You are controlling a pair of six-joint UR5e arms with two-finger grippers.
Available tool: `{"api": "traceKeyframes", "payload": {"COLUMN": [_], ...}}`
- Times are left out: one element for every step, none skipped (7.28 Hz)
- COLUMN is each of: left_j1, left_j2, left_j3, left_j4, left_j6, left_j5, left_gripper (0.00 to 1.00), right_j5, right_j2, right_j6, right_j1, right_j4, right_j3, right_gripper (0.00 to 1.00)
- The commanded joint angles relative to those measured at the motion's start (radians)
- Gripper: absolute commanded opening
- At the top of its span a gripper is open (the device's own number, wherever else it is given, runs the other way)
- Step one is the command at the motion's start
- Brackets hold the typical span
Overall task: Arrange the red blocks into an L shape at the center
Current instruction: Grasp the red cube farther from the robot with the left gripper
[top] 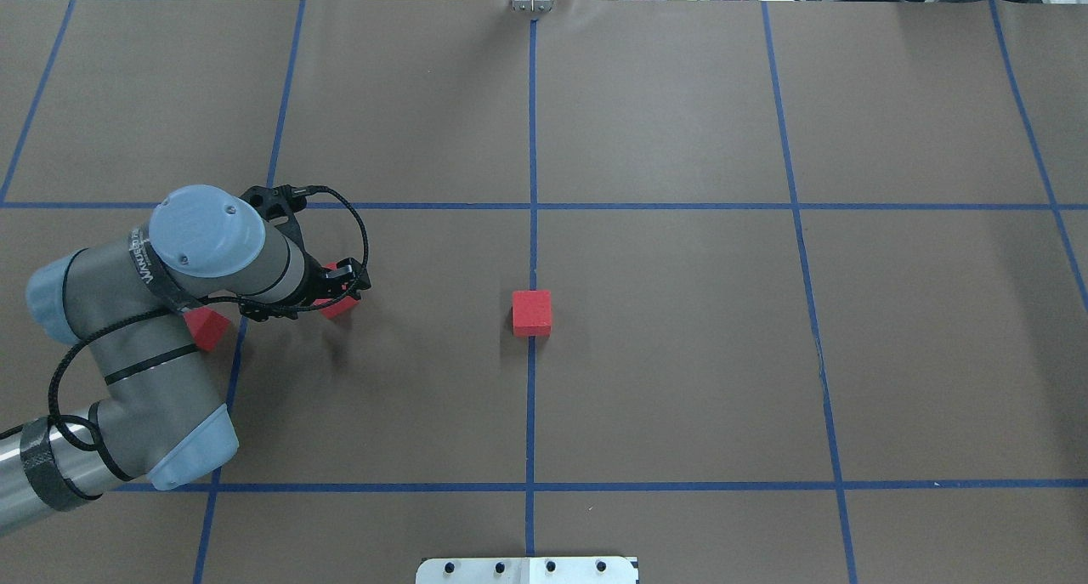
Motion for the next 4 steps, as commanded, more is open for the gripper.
{"api": "traceKeyframes", "payload": {"left_j1": [0.001, -0.001, -0.004, -0.011], "left_j2": [-0.002, -0.002, -0.002, -0.003], "left_j3": [0.015, 0.014, 0.014, 0.005], "left_j4": [0.003, 0.003, 0.003, 0.026], "left_j6": [0.011, 0.013, 0.060, 0.092], "left_j5": [0.001, 0.003, 0.003, 0.001], "left_gripper": [0.72, 0.48, 0.07, 0.00], "right_j5": [0.000, 0.000, 0.000, 0.000], "right_j2": [-0.001, -0.003, -0.003, -0.007], "right_j6": [0.000, -0.001, -0.001, 0.000], "right_j1": [0.000, 0.000, 0.000, 0.000], "right_j4": [0.001, 0.001, -0.001, -0.001], "right_j3": [-0.001, -0.001, -0.003, -0.003], "right_gripper": [1.00, 1.00, 1.00, 1.00]}}
